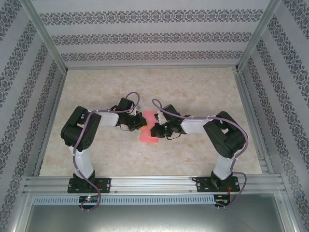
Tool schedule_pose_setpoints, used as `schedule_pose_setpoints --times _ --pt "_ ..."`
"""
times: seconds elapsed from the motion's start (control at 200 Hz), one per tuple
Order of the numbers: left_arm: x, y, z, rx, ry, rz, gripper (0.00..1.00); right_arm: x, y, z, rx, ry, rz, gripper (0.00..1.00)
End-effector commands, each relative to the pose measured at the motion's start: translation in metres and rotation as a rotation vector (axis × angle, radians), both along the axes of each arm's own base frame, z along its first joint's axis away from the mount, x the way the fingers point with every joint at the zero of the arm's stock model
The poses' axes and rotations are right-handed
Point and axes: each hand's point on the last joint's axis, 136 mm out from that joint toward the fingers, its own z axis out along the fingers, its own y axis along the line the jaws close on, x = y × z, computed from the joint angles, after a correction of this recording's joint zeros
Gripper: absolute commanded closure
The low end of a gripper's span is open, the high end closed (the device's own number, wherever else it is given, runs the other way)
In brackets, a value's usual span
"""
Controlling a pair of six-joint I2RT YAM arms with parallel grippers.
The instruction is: Fold a paper plane with a square sheet of paper (pick it up from the middle)
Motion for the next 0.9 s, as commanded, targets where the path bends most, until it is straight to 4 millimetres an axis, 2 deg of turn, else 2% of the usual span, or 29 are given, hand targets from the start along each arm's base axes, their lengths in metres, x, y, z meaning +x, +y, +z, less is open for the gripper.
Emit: schedule_pose_setpoints --times 0.0,0.13,0.28,0.36,0.43,0.54,0.679,0.789,0.894 --pt "-0.103 0.081 -0.106 0.429 0.417 0.054 1.00 -0.001 0.005 -0.005 -0.003 0.010 0.005 1.00" --pt "-0.103 0.081 -0.107 0.430 0.416 0.054 1.00 -0.023 -0.011 -0.019 -0.047 0.040 0.037 1.00" --pt "-0.101 0.081 -0.106 0.425 0.415 0.048 1.00 -0.058 -0.041 -0.038 -0.098 0.099 0.033 1.00" --pt "-0.096 0.079 -0.103 0.419 0.401 0.036 1.00 -0.069 -0.049 -0.038 -0.095 0.111 0.026 1.00" --pt "-0.090 0.078 -0.098 0.418 0.382 0.025 1.00 -0.070 -0.049 -0.028 -0.074 0.095 0.031 1.00" --pt "-0.076 0.070 -0.090 0.399 0.340 -0.014 1.00 -0.047 -0.043 -0.002 -0.044 0.018 -0.003 1.00" --pt "-0.048 0.056 -0.070 0.364 0.246 -0.091 1.00 0.012 -0.043 0.032 -0.003 -0.092 -0.150 1.00" --pt "-0.029 0.044 -0.051 0.326 0.172 -0.150 1.00 0.052 -0.038 0.045 0.032 -0.132 -0.219 1.00" --pt "-0.015 0.032 -0.035 0.283 0.114 -0.200 1.00 0.080 -0.028 0.043 0.013 -0.141 -0.234 1.00"
